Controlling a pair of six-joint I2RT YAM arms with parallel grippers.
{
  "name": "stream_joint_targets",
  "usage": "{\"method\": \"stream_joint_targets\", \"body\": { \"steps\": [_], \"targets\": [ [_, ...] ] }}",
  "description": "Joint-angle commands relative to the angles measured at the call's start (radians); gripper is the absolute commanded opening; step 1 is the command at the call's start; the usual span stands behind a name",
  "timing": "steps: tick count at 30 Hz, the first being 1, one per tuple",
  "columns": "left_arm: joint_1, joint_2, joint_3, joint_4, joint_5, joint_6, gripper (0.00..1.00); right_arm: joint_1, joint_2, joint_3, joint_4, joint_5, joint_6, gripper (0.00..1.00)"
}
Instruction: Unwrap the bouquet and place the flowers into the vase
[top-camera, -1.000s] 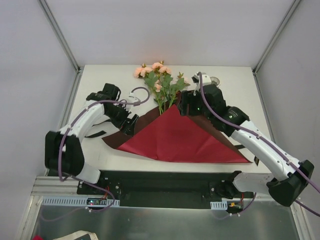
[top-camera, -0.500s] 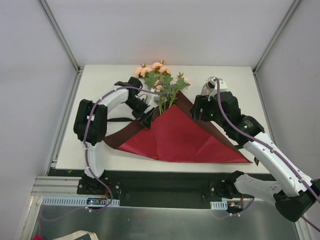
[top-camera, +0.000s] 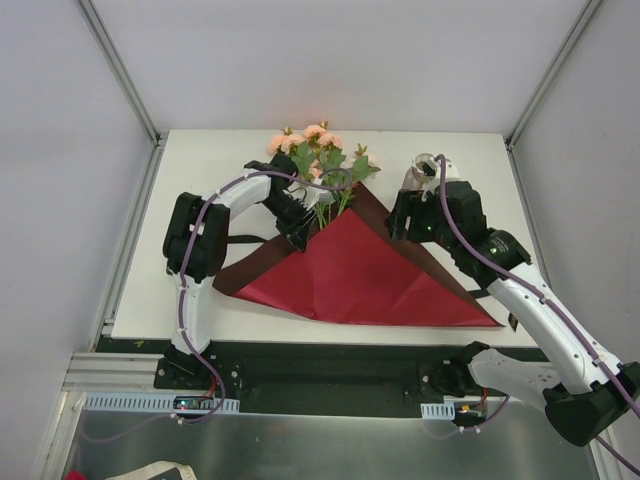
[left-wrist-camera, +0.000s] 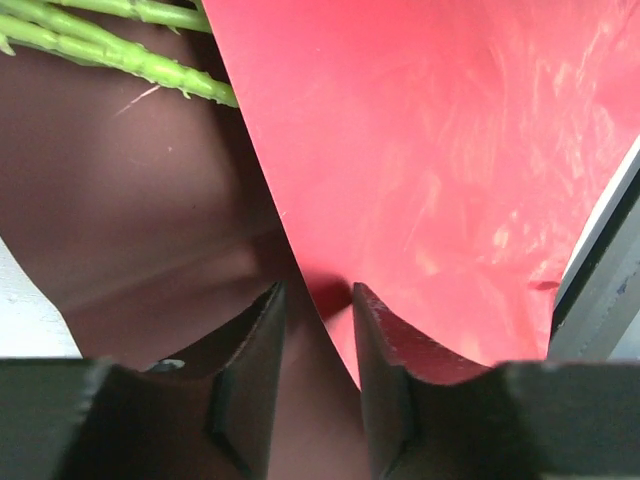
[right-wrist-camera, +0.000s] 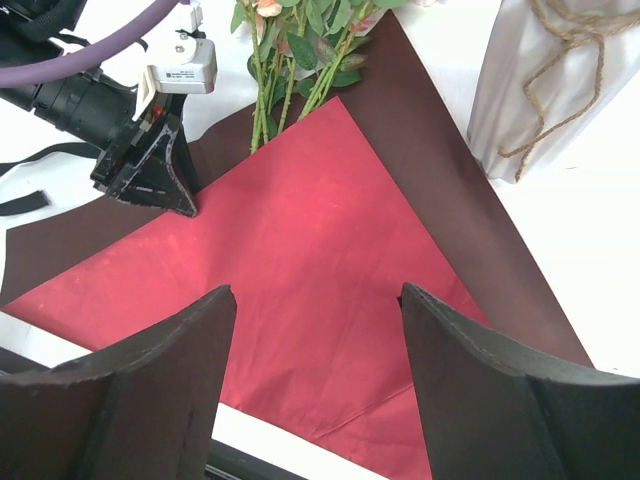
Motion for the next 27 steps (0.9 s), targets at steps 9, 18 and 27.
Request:
{"method": "stream_joint_targets", "body": {
  "steps": [9,18,27],
  "targets": [
    [-0.018,-0.088,-0.013,-0.025,0.024,0.029,0.0,-0.047,-0.012,0.009,0.02,-0.074,0.03,0.68],
    [-0.034,-0.281,-0.039,-0.059,0.073,0.0,0.0,-0.053,0.0,0.028,0.021,-0.068,0.013,0.65],
    [-0.162,-0.548,-0.169,-0.094,0.085,0.009,0.0,-0.08,0.035,0.077,0.006,-0.008,-0.056,0.64]
  ]
}}
